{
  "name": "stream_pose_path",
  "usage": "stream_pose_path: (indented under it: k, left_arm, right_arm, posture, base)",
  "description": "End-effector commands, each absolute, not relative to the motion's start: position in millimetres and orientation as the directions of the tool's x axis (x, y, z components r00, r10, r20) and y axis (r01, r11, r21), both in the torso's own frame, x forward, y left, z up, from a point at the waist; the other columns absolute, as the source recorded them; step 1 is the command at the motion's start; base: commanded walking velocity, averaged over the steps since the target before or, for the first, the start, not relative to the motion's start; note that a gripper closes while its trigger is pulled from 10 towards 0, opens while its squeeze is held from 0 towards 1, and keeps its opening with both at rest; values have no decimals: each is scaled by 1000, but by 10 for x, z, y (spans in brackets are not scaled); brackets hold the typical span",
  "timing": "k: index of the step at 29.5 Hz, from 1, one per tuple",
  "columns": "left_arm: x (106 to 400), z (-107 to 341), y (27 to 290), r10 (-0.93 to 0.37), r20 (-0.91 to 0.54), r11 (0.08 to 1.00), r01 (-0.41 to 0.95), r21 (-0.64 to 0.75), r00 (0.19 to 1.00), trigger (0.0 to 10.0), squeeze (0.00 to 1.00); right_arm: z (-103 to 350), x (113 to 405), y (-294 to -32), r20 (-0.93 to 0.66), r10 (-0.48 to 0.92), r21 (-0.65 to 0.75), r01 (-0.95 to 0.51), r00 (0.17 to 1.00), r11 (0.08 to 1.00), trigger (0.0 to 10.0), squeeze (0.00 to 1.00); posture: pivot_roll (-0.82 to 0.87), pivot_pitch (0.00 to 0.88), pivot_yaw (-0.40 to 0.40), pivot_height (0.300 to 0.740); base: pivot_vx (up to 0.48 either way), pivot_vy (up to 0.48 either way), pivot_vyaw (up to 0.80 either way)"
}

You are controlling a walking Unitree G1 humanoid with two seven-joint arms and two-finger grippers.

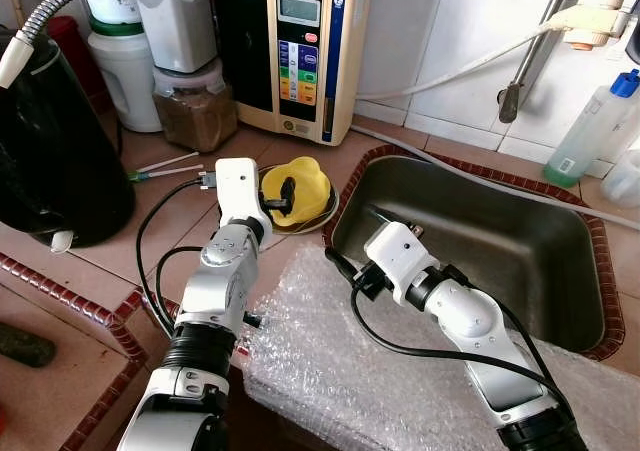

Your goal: Kitchen organization

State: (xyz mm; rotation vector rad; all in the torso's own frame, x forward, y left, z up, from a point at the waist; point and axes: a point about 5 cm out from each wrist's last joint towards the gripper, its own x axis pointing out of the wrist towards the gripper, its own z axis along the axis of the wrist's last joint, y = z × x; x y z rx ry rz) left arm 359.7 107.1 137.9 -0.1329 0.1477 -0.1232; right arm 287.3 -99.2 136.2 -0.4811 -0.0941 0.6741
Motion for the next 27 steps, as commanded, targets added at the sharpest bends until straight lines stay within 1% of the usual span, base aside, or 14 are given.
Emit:
stream_pose_path:
  k: [1, 7, 11, 15, 17, 20, 27]
  left_arm:
    - [3624, 1418, 1041, -144, -145, 984, 126, -125, 979, 0, 0]
    - [3635, 1413, 1064, -146, -179, 989, 137, -62, 973, 0, 0]
    - [3635, 1404, 1081, -137, -198, 990, 127, -60, 971, 0, 0]
    - [3637, 1395, 1118, -158, -222, 987, 161, -4, 962, 0, 0]
    - [3637, 1393, 1131, -151, -226, 988, 154, -7, 962, 0, 0]
    - [3652, 1392, 1226, -106, -237, 994, 109, -1, 966, 0, 0]
    - [3662, 1392, 1325, -72, -244, 997, 76, 7, 967, 0, 0]
  right_arm:
    - [1398, 2879, -1004, -63, 613, -466, -566, 788, 680, 10000, 0]
    - [1381, 2878, -1012, -71, 613, -473, -568, 787, 674, 10000, 0]
    - [1383, 2887, -1020, -71, 610, -476, -564, 789, 675, 10000, 0]
    - [1394, 2900, -1023, -70, 605, -482, -558, 793, 676, 10000, 0]
    - [1393, 2902, -1024, -70, 604, -481, -557, 794, 676, 10000, 0]
    - [1385, 2903, -1023, -73, 604, -483, -557, 794, 675, 10000, 0]
    - [1386, 2913, -1028, -72, 601, -487, -554, 796, 675, 10000, 0]
  posture:
    - [-17, 0, -6, 740]
    - [-15, 0, -8, 740]
    - [-15, 0, -9, 740]
    - [-13, 0, -10, 740]
    - [-13, 0, -10, 740]
    - [-11, 0, -11, 740]
    - [-10, 0, -13, 740]
  base:
    - [0, 0, 0]
    - [0, 0, 0]
    - [0, 0, 0]
    - [0, 0, 0]
    - [0, 0, 0]
    - [0, 0, 0]
    - [0, 0, 0]
